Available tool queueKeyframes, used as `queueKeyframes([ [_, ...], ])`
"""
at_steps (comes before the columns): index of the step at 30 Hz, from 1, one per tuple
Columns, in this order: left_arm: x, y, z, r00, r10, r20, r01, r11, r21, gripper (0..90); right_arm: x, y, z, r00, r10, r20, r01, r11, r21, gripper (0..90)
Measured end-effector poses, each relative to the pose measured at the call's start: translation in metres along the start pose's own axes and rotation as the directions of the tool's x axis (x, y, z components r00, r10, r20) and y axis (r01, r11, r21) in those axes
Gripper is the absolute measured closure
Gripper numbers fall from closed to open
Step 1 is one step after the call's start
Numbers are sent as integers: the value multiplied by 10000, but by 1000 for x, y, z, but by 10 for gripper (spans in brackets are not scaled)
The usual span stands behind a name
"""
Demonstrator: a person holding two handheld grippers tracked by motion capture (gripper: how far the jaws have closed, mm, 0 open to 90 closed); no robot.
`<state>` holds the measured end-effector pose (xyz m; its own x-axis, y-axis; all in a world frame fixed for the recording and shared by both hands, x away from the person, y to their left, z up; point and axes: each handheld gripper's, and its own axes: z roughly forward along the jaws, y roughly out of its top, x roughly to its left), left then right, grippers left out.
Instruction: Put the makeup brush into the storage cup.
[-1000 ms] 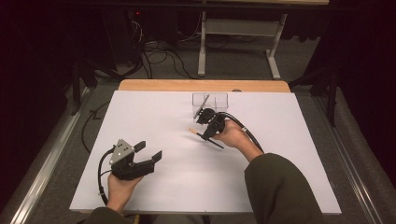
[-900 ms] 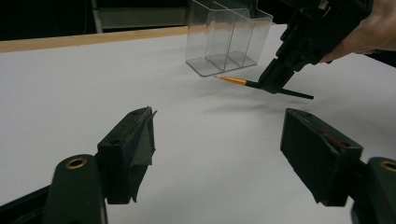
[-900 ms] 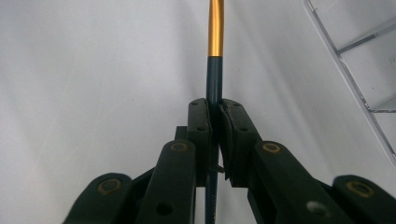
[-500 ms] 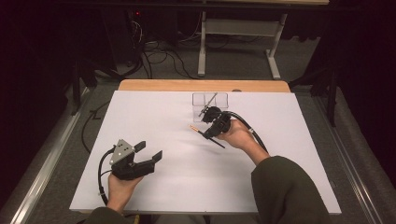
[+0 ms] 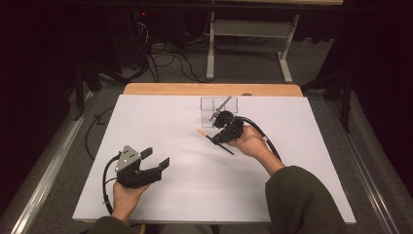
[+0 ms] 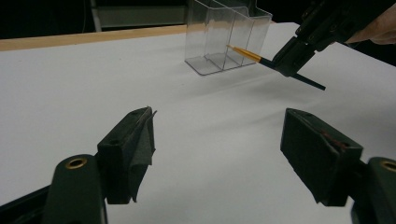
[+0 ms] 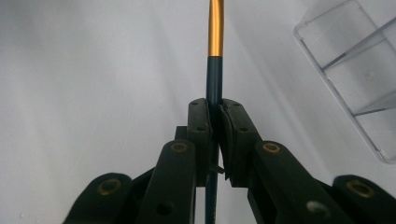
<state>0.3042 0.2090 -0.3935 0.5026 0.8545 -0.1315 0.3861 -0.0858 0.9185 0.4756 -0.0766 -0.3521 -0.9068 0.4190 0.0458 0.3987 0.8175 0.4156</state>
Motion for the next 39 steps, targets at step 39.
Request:
queueKeyframes([
  [39,0,0,1,10000,-64,14,64,10000,6,264,-7,-16,-45,9992,375,100,-343,9744,-2223,848],
])
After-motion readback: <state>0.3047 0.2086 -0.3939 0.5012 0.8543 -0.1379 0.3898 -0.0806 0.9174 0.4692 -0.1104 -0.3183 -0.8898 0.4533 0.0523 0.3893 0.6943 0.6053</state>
